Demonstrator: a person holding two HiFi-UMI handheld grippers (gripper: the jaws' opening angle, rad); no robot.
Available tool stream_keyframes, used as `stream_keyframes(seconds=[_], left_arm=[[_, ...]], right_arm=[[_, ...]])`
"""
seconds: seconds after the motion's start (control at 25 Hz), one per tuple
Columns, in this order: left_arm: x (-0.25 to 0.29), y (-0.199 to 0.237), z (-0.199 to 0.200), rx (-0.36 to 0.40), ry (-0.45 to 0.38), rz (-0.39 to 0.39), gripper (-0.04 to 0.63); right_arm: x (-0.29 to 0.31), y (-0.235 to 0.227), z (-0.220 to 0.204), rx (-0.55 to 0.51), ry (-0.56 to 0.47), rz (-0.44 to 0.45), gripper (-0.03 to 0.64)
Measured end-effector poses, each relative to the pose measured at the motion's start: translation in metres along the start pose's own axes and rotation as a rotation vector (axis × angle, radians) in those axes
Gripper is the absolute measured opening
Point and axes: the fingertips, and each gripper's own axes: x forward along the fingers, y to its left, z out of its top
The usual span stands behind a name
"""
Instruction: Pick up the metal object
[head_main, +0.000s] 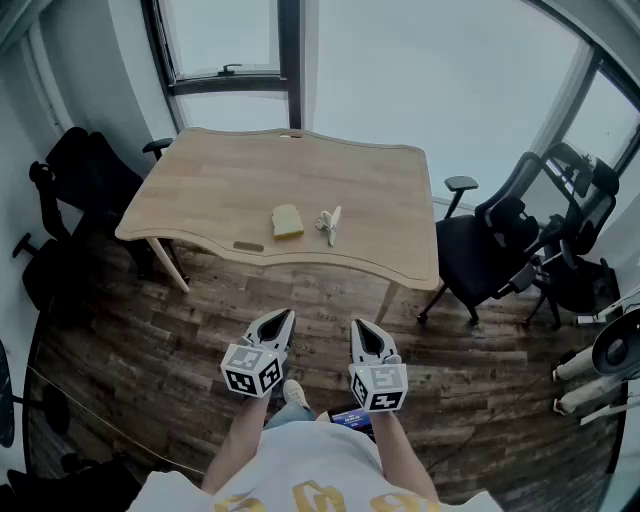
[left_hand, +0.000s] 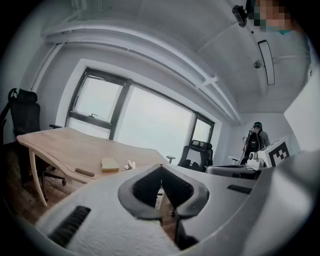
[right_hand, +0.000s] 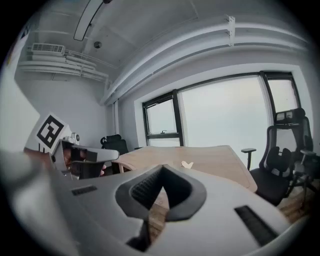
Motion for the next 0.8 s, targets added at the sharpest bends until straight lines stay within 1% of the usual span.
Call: stream_keyframes(seconds=[0.36,0.6,0.8], left_arm=[[-0.008,-0.009,0.0,-0.004,0.001,-0.005,0.02],[-0.011,-0.012,-0.004,-0.006,-0.003,0.01,0.02],[-0.004,-0.008,-0.007,-0.022,0.006,0.022,0.02]], right_arm=[[-0.011,0.002,0.002,-0.001,-0.013,0.0,0.011],[-0.016,-0.002,-0.003,0.044,-0.025,0.006,0.011],[-0.014,-0.012,-0.003,0.047,-0.03,-0.011,0.011]])
